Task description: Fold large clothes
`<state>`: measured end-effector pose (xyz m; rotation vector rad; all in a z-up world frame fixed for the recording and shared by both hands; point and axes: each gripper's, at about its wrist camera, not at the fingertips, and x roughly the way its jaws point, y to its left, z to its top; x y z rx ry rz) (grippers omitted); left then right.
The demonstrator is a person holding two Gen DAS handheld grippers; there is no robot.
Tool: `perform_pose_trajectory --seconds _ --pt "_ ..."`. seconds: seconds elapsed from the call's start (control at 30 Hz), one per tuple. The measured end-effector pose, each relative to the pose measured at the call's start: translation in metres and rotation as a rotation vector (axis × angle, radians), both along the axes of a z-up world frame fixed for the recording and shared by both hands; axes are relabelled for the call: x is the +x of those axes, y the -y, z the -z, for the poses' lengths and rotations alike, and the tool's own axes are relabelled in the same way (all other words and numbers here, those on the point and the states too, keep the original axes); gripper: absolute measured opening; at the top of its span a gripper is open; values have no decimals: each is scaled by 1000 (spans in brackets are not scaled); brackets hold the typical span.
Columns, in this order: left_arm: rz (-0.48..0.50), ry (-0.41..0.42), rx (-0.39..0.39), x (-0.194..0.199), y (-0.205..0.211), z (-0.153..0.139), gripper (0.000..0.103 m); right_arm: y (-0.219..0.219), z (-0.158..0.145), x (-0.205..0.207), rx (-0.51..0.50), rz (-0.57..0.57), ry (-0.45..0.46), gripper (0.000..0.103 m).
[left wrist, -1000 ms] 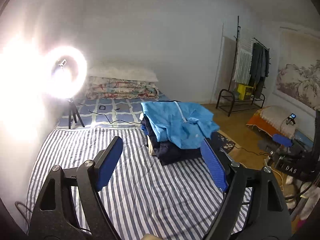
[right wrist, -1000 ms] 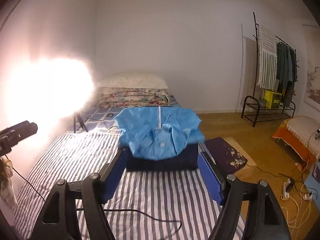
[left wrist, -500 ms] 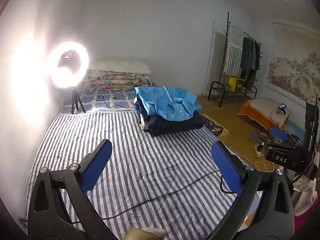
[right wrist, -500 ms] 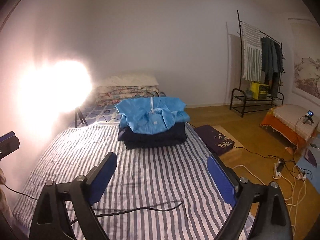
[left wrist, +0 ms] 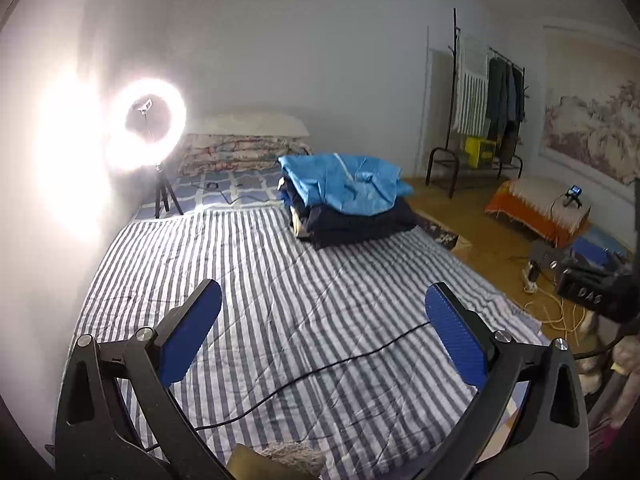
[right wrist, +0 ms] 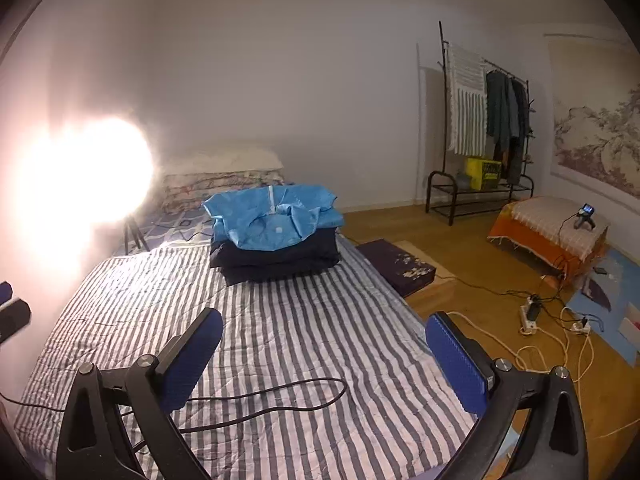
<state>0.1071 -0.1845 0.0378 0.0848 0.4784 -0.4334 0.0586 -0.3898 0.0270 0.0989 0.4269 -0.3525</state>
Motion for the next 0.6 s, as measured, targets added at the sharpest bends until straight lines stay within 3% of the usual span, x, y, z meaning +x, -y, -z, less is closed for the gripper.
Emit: perform_pose_trajectory --seconds 0.6 --pt "-52 -25 16 6 4 20 103 -6 5 1 -22 1 11 103"
